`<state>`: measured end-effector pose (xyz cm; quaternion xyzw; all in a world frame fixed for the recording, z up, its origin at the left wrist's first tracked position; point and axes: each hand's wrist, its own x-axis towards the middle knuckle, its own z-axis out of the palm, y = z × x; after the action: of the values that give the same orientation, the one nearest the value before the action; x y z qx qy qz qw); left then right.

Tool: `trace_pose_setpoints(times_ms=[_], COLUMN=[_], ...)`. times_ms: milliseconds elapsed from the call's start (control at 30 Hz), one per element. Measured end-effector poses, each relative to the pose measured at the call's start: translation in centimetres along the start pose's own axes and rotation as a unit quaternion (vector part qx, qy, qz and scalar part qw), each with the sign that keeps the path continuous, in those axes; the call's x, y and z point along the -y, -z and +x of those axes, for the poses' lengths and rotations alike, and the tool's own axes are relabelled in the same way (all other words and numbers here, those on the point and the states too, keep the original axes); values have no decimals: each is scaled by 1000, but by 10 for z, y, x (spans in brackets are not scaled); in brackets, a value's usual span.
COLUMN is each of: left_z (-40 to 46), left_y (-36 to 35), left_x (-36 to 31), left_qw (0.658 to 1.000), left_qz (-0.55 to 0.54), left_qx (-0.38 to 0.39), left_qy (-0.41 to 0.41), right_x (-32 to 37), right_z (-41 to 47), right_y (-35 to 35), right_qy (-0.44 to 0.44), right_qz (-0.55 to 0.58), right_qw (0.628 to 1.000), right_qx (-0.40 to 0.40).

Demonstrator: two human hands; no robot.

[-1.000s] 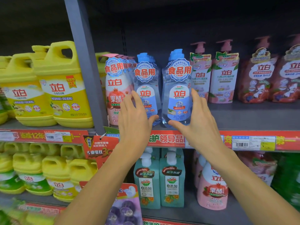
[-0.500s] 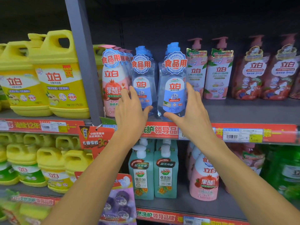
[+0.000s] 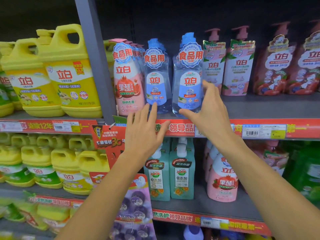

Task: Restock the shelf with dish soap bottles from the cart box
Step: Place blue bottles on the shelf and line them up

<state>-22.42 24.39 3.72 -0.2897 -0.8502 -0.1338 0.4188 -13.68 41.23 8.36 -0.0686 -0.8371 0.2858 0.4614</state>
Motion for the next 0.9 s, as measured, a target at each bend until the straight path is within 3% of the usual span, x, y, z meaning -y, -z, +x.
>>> trace_pose_setpoints(times_ms=[667,900], left_z=[-3,-2], left_y=[-13,-10], left_x=[3,7], left_qw=[999,1000], left_qz=[13,11], left_qx=[-32,5], left_qy=[-11,-17], right_x=[9,14], right_z=[22,23], right_y=[-15,-21], right_qy=[-94,-127], right_qz=[-92,-141], right_qw=[991,981], right_qx=[24,32])
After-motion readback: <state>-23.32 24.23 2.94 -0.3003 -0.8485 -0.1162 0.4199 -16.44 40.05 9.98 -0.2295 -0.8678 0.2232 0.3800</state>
